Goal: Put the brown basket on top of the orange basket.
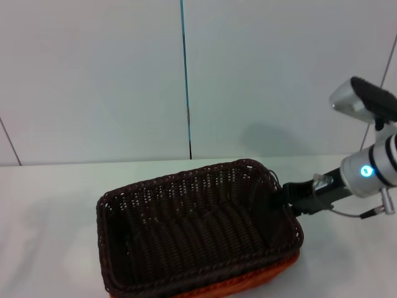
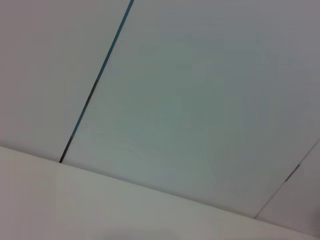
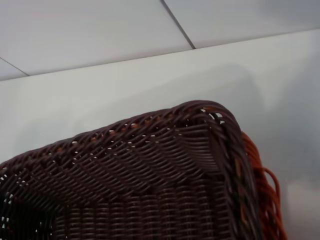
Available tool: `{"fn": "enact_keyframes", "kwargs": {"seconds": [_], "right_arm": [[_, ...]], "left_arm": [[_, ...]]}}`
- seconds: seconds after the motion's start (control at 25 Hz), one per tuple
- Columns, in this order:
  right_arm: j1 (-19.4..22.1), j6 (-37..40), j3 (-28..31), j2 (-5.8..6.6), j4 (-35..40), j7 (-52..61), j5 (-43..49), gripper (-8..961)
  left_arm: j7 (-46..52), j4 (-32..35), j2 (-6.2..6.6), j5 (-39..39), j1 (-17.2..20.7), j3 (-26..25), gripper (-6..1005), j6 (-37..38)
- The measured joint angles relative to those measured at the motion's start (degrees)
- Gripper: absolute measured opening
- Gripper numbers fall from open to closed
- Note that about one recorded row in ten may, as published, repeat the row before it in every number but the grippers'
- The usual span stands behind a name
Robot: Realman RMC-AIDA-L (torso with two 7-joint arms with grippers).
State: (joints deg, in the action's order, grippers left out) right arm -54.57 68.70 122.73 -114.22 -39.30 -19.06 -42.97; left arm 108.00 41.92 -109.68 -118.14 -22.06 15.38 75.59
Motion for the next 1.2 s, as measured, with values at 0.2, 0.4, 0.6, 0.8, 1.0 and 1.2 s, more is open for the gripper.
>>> {"fn": "enact_keyframes", "kwargs": {"seconds": [0.2,0.4,0.6,0.8,1.0,1.2], "right_arm": [[2.0,2.5,0.5,1.32,-5.5,2.4,0.2,805],[5.4,4.3,2.4,3.28,-13.4,5.8,2.0,805],[11.8,-0.5,10.7,3.05,-24.7,5.4,1.9,804],[18.2,-11.0,15.7,1.0,-30.7,0.2,-5.3,804],[22.3,-19.8,18.9,-1.44,-29.4,-14.1,-21.6,803],[22.5,-21.3,21.8,-3.5,-23.6,-35.8,-38.0,803]], "left_arm": [[0.0,0.0,0.02,0.0,0.0,0.0,855,0.0],[0.3,0.0,0.08,0.0,0.0,0.0,855,0.0],[0.3,0.0,0.08,0.0,0.1,-0.1,855,-0.3],[0.3,-0.1,-0.01,0.6,0.0,-1.0,854,-0.5],[-0.7,-0.3,-0.88,1.8,-0.4,-2.7,854,-0.5],[-3.7,-1.2,-2.09,5.7,-0.8,-2.9,854,-0.9]]}}
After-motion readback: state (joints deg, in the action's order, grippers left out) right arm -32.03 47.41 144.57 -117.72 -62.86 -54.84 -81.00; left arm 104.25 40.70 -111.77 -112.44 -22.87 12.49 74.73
